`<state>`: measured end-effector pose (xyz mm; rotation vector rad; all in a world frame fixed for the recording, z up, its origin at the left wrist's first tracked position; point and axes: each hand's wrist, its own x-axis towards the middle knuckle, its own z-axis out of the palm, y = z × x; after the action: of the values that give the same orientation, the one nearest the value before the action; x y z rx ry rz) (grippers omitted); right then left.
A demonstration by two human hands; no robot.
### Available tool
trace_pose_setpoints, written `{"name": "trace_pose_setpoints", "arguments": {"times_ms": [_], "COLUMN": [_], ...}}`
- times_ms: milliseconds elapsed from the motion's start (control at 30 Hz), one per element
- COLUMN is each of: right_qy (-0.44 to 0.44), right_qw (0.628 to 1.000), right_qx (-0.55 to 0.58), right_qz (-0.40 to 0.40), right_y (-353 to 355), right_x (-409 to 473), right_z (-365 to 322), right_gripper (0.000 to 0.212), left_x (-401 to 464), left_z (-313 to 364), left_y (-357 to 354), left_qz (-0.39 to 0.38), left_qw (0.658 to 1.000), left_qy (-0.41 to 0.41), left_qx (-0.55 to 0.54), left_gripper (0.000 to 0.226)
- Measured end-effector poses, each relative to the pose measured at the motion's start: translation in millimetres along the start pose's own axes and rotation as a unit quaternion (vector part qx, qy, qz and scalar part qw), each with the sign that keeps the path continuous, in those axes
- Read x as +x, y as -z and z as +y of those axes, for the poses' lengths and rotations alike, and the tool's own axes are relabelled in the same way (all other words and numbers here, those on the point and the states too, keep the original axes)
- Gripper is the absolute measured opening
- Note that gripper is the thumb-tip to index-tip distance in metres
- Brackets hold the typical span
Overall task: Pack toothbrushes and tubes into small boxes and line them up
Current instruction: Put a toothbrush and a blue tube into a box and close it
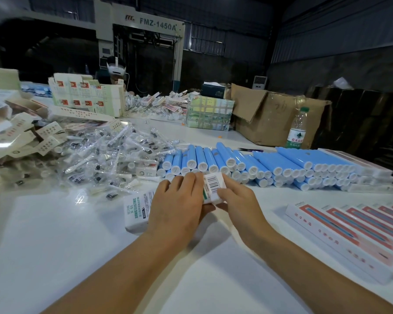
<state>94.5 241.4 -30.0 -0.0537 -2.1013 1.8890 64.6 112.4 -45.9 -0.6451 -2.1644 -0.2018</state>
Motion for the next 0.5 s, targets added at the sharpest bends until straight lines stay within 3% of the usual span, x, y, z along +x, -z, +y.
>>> {"name": "trace_pose_setpoints", "arguments": {"times_ms": [133, 500], "right_qy": [0.036, 0.128], "right_qw": [0.991, 0.975], "right_qx": [-0.064, -0.132], "right_qz": [0.113, 0.124], "right_y": [4.5, -1.8], "right_x": [0.8, -7.5], "right_z": [3.7, 6.7], "right_gripper": [0.015, 0.029], "left_x": [0.9, -1.6], "left_z": [-0.5, 4.0], "left_y": [-1.1, 0.5], "left_qz": [-0.013, -0.010], "left_qw": [1.000, 0.999], "left_qy": [0.015, -0.002], "left_qx": [0.016, 0.045], "left_gripper": [0.069, 0.071]}}
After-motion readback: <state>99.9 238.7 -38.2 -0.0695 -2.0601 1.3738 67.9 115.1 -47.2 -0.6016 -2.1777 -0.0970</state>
